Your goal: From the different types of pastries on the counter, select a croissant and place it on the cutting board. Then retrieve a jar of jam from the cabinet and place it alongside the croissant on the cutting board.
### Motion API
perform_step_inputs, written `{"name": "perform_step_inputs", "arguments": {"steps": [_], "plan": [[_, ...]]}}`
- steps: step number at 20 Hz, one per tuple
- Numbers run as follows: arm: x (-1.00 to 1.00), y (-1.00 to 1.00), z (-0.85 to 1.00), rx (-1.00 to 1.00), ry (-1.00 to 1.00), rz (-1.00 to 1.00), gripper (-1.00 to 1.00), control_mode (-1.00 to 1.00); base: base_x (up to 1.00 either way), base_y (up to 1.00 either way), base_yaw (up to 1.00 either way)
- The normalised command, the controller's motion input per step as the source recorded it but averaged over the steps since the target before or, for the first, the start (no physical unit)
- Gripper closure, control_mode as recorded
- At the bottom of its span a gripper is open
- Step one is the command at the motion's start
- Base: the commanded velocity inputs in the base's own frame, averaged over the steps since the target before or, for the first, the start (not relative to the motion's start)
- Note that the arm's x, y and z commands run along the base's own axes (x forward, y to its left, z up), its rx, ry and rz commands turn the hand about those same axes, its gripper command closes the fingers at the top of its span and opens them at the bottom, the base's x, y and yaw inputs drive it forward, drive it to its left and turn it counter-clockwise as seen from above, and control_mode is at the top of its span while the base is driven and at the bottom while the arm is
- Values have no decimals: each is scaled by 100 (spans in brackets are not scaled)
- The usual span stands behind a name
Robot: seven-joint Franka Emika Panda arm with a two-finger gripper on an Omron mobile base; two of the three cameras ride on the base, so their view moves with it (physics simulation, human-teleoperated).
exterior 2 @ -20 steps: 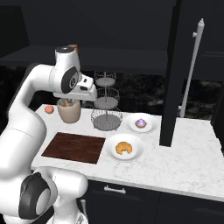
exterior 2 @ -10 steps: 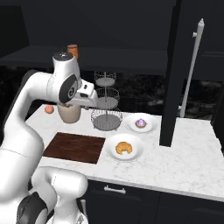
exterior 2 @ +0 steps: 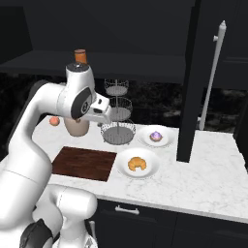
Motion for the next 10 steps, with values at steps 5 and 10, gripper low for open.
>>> {"name": "perform_step_inputs", "arguments": {"steps": [5,10], "plan": [[-2,-5,0,-1,11,-10,-100,-100,0,0,0],[-19,-30,-7,0,1,-5,-100,-100,0,0,0]]}}
